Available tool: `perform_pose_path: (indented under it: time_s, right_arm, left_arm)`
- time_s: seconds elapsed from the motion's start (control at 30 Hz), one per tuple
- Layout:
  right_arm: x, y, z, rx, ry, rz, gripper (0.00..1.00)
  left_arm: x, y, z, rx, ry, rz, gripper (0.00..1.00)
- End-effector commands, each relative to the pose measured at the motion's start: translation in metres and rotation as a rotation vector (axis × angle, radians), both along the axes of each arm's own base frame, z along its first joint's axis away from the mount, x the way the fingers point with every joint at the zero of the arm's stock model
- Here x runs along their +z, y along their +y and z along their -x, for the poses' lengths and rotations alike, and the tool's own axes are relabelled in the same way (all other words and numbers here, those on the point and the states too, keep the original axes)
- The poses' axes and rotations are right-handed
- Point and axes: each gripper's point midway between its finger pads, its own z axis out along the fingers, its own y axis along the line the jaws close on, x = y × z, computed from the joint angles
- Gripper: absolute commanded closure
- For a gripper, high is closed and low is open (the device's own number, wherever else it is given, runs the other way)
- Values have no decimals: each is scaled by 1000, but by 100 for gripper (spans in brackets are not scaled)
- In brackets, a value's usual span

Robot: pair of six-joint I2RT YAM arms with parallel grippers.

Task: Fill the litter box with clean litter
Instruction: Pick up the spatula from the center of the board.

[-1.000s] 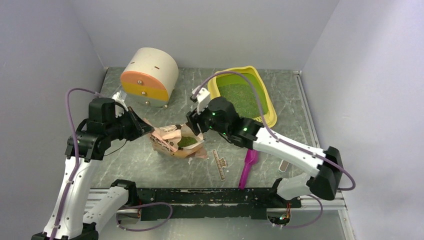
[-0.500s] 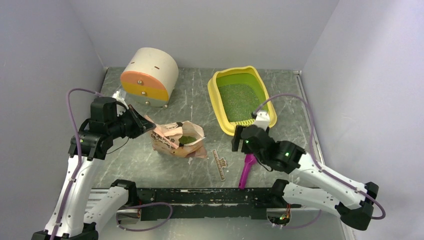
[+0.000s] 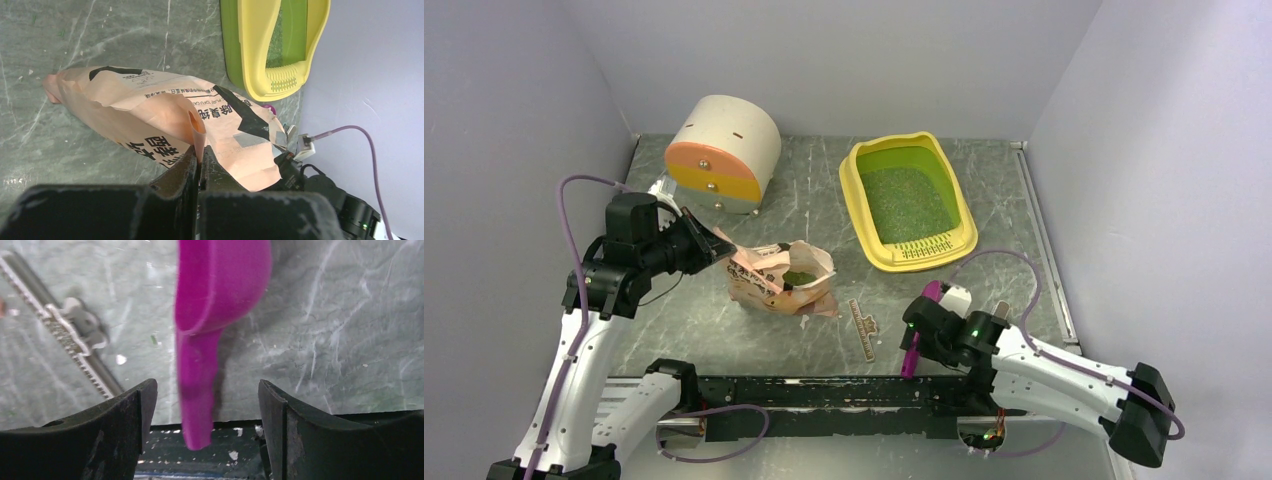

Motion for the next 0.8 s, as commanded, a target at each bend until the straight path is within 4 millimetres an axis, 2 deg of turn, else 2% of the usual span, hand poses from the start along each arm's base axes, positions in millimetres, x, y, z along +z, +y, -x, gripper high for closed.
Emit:
perform_pose_path:
  time_s: [0.0,0.17,0.3,0.43,0.47,0.6,0.63,0.77]
  right_arm:
    - [-17,11,-4,-81,-3,-85,25]
    - [-34,5,-8,-99,-16,-46,34]
    - [-43,8,-12,-68,-26,-14,45]
    - [-40,1,-17,-70,-35,54,77]
    - [-37,-2,-18,-85,-38,66,85]
    - [-18,-7,-23,-137,-93,33,99]
    - [-10,-8,-25,-146,-112,15,100]
    - [40,-4,-39,-167,-246,-107,100]
  left_arm:
    - [13,-4,-5,-19,-66,19,95]
    - [14,-3,-4,-7,-71,24,95]
    - [15,-2,-4,7,-73,25,95]
    - [13,-2,-4,6,-69,30,95]
    - [13,-3,-4,5,-69,31,95]
    - [13,-3,-4,5,-74,40,95]
    - [14,-4,-4,3,-76,43,95]
    - [14,-5,-4,-1,-78,49,95]
